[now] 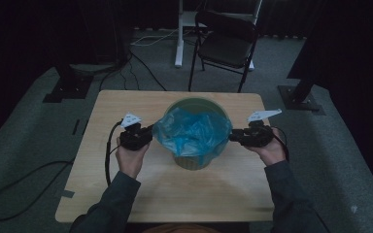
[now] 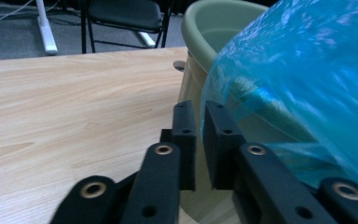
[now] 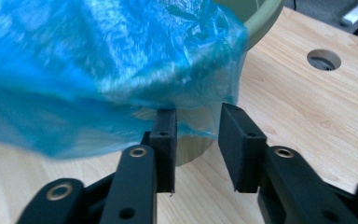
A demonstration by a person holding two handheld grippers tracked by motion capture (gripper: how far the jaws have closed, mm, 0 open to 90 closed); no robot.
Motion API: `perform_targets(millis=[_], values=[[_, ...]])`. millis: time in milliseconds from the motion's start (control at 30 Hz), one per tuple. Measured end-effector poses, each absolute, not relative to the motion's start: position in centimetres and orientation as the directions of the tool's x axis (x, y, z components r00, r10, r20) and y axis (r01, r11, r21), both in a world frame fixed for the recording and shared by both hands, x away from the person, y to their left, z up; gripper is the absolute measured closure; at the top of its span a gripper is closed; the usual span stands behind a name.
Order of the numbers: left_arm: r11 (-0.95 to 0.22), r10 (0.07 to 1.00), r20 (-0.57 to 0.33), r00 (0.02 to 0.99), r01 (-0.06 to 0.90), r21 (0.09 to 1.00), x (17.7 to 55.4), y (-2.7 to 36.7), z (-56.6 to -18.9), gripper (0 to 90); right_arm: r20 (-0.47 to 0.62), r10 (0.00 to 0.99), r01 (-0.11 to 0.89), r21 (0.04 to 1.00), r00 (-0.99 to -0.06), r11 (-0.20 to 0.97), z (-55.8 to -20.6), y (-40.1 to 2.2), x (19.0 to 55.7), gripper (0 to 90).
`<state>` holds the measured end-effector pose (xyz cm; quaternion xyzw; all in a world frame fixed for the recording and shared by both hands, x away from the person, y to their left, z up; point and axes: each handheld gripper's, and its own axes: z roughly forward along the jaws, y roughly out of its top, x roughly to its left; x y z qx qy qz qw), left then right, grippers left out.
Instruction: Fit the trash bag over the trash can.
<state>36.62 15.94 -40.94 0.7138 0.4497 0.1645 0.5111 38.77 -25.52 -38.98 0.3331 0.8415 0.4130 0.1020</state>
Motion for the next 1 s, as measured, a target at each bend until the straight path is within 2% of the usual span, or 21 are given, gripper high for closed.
perform_targets(millis=[33, 67, 100, 400, 767, 900, 933, 967, 1000], values=[[-0.068, 0.812, -0.224, 0.539, 0.468, 0.881, 36.4, 16.5, -40.8, 80.3, 0.099, 0.638, 0.465, 0.769, -0.763, 0.438, -38.8, -25.8, 38.5, 64.1], [-0.061, 0.806, -0.230, 0.546, 0.463, 0.884, 36.2, 16.9, -40.7, 75.6, 0.094, 0.620, 0.441, 0.785, -0.779, 0.435, -38.3, -26.4, 37.9, 61.6], [-0.061, 0.806, -0.230, 0.546, 0.463, 0.884, 36.2, 16.9, -40.7, 74.5, 0.093, 0.617, 0.435, 0.790, -0.782, 0.433, -38.1, -26.5, 37.8, 61.1], [-0.085, 0.783, -0.203, 0.588, 0.423, 0.902, 35.5, 17.0, -39.9, 64.0, 0.064, 0.568, 0.360, 0.829, -0.821, 0.427, -37.0, -26.6, 36.7, 59.8], [-0.150, 0.726, -0.132, 0.675, 0.342, 0.928, 35.4, 15.7, -38.4, 48.4, 0.015, 0.462, 0.239, 0.870, -0.887, 0.431, -35.7, -23.6, 36.4, 55.3], [-0.167, 0.721, -0.110, 0.684, 0.326, 0.931, 35.5, 15.2, -38.2, 47.3, -0.005, 0.442, 0.212, 0.872, -0.897, 0.440, -35.7, -22.6, 36.4, 54.9], [-0.171, 0.723, -0.101, 0.683, 0.318, 0.932, 35.7, 14.9, -38.1, 47.3, -0.005, 0.442, 0.212, 0.872, -0.897, 0.440, -35.7, -22.6, 36.4, 55.6], [-0.169, 0.725, -0.095, 0.682, 0.310, 0.936, 35.9, 14.7, -37.9, 50.7, -0.039, 0.458, 0.199, 0.865, -0.888, 0.460, -35.5, -21.9, 36.6, 68.3], [-0.169, 0.725, -0.095, 0.682, 0.310, 0.936, 35.9, 14.7, -37.9, 53.6, -0.045, 0.467, 0.199, 0.866, -0.883, 0.459, -35.4, -21.7, 36.6, 73.4]])
